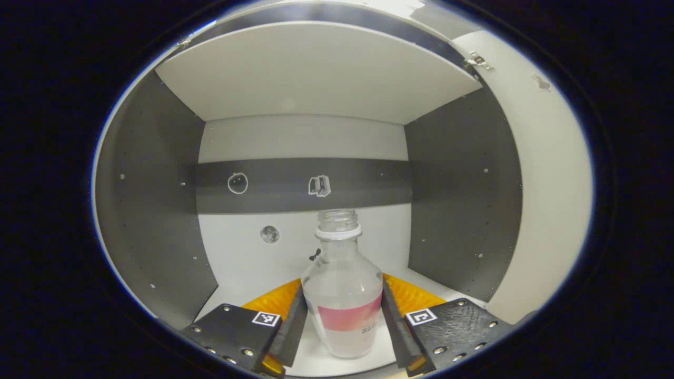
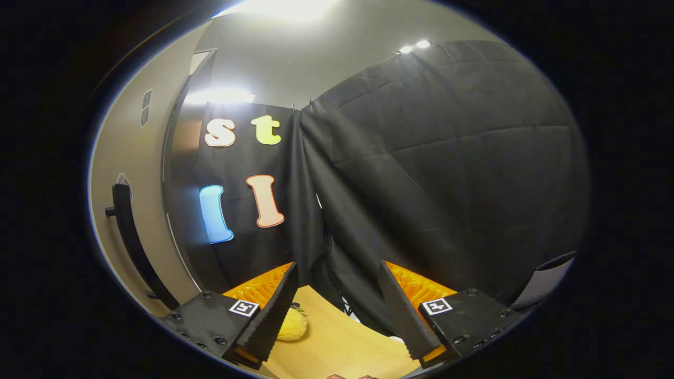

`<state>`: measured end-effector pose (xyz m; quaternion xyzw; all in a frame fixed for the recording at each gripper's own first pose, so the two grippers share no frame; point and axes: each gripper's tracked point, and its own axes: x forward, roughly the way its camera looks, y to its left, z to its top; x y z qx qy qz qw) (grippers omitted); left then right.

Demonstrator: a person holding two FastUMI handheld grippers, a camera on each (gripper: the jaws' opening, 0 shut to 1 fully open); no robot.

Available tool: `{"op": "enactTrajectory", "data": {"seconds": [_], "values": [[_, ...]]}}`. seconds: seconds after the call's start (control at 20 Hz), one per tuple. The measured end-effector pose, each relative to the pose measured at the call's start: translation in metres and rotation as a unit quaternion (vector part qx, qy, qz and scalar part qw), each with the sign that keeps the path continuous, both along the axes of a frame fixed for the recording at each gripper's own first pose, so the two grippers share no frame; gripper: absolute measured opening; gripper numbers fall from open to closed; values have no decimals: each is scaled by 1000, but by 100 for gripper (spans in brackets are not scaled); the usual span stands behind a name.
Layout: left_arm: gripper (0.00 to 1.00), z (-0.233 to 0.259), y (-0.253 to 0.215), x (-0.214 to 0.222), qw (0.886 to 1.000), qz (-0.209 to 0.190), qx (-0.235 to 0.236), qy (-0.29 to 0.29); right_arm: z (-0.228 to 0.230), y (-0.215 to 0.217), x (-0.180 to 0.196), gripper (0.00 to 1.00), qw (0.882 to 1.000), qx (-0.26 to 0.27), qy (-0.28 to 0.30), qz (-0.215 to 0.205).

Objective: Grasp the bottle in the cabinet with the left hand and place it on the coaster, then close the right door with the right hand and the left door with the left hand.

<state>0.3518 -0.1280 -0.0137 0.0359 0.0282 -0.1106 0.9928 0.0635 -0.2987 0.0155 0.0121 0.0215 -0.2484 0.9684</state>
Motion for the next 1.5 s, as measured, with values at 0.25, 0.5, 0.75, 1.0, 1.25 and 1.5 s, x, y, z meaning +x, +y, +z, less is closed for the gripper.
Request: {"op": "enactTrajectory", "data": {"seconds": [0.25, 0.5, 0.75, 1.0, 1.25, 1.5], "values": [[79, 26, 16, -58, 1000, -23, -8, -11, 2, 4, -23, 96, 1000, -8, 3, -11], [79, 29, 33, -123, 999, -44, -9, -13, 26, -15, -60, 96, 997, -50, -15, -51], [75, 12, 39, -192, 997, -73, -23, -6, 48, -18, -106, 96, 993, -67, -40, -89], [71, -26, 42, -245, 994, -98, -46, 5, 44, -13, -124, 96, 993, -67, -41, -89], [71, -72, 55, -280, 998, -54, -45, 1, 45, -12, -105, 97, 994, -93, -25, -48], [71, -119, 48, -302, 996, -1, -76, 39, 47, -27, -66, 92, 995, -97, -21, -5]]}}
